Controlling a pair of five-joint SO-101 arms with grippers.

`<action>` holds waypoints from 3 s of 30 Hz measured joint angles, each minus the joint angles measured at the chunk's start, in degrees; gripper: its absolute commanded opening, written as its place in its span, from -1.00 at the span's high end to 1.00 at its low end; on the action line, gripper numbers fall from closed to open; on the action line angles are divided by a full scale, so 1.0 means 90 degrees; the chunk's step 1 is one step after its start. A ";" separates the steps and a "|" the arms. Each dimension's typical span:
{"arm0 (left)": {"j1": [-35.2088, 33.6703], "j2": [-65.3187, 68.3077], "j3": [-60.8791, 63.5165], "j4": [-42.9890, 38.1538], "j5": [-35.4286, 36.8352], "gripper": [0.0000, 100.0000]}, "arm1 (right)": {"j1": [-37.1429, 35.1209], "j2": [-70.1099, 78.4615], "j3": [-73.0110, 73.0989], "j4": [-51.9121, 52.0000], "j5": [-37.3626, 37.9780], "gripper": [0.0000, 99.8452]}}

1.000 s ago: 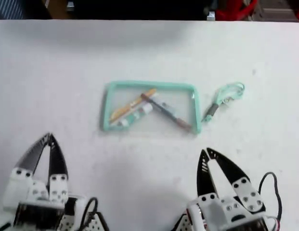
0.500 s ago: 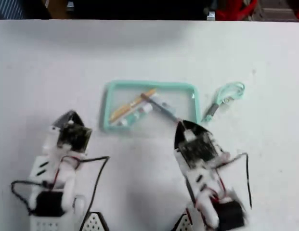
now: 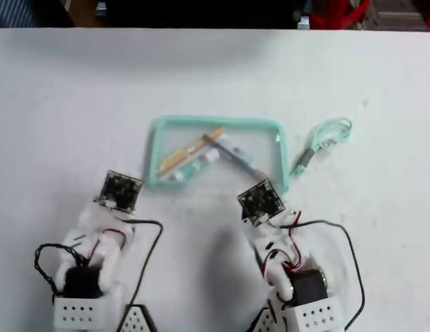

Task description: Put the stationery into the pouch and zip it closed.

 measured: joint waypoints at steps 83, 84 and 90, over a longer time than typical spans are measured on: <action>0.0000 0.0000 0.0000 0.1582 0.1026 0.95 | 0.1026 0.0000 0.0000 0.2325 -0.1807 0.97; 0.0000 0.0000 0.0000 0.1582 0.1026 0.95 | 0.1026 0.0000 0.0000 0.2325 -0.1807 0.97; 0.0000 0.0000 0.0000 0.1582 0.1026 0.95 | 0.1026 0.0000 0.0000 0.2325 -0.1807 0.97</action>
